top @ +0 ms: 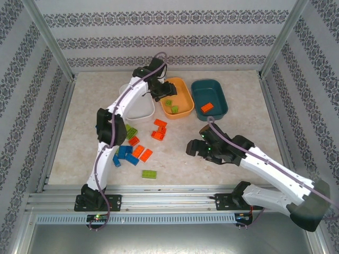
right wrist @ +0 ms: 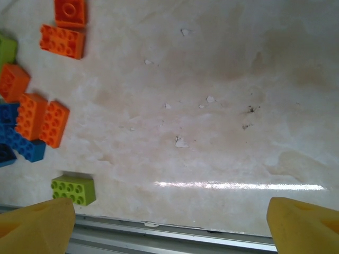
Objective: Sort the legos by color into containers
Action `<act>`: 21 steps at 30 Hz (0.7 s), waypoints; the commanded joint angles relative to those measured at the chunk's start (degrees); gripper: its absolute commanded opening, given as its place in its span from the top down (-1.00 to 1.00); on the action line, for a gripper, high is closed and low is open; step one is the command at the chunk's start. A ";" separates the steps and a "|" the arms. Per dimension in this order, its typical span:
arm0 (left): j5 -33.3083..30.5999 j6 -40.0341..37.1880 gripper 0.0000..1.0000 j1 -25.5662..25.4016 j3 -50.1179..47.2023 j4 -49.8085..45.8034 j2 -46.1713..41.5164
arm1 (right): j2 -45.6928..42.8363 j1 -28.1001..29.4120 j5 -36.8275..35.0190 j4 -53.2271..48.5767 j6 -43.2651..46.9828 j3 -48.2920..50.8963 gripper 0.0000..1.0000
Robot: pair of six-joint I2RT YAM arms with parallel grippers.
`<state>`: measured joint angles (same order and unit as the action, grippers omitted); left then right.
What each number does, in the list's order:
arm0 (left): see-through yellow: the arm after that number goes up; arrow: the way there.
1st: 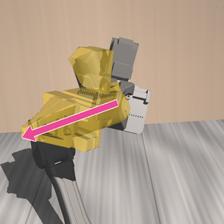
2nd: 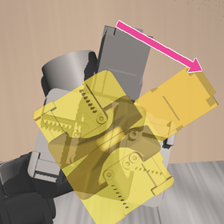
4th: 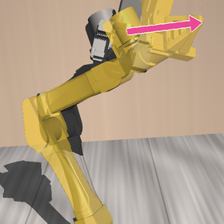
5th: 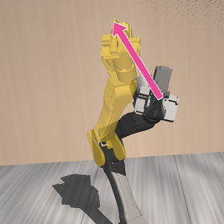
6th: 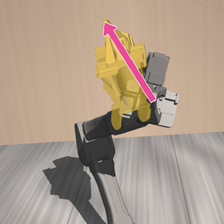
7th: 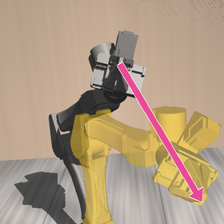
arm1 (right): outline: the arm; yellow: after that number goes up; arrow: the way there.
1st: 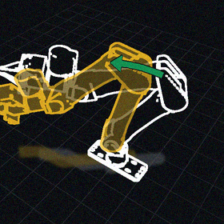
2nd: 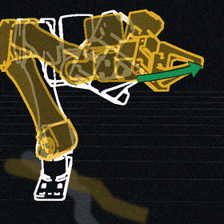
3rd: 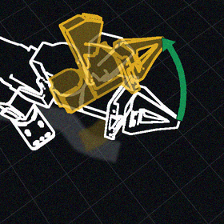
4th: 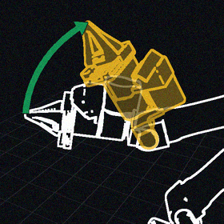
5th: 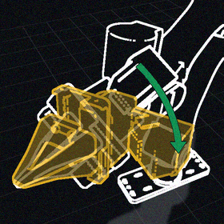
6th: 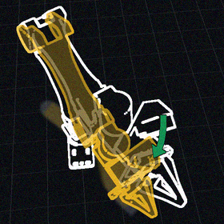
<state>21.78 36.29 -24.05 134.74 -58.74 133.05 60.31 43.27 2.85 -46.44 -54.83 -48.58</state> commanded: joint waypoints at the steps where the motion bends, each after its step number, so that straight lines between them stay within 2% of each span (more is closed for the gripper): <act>1: -5.26 -4.65 -0.26 -0.73 -13.19 -3.49 -14.94 | 6.21 -0.08 4.44 4.16 7.22 -1.42 -0.80; 6: -10.34 1.40 -0.40 -0.55 -44.91 5.52 -37.59 | 19.01 0.59 13.70 12.58 15.75 -5.12 -0.70; 9: -10.90 5.14 -0.43 -0.11 -59.85 6.93 -49.28 | 27.05 2.78 18.87 11.75 21.35 -10.47 -0.70; 14: -13.89 9.14 -0.53 1.71 -74.62 5.42 -64.56 | 33.67 10.70 24.28 11.90 35.15 -15.51 -0.78; 17: -14.11 12.69 -0.63 4.17 -80.77 5.59 -73.89 | 35.41 15.07 19.52 9.30 44.28 -17.12 -0.85; 21: -12.09 16.13 -0.72 8.65 -85.27 4.90 -82.63 | 36.66 16.79 18.65 9.81 48.90 -18.08 -0.86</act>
<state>9.78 47.79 -17.67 51.33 -53.60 54.00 95.79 59.81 22.20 -35.18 -14.55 -64.99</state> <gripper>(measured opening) 0.853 0.927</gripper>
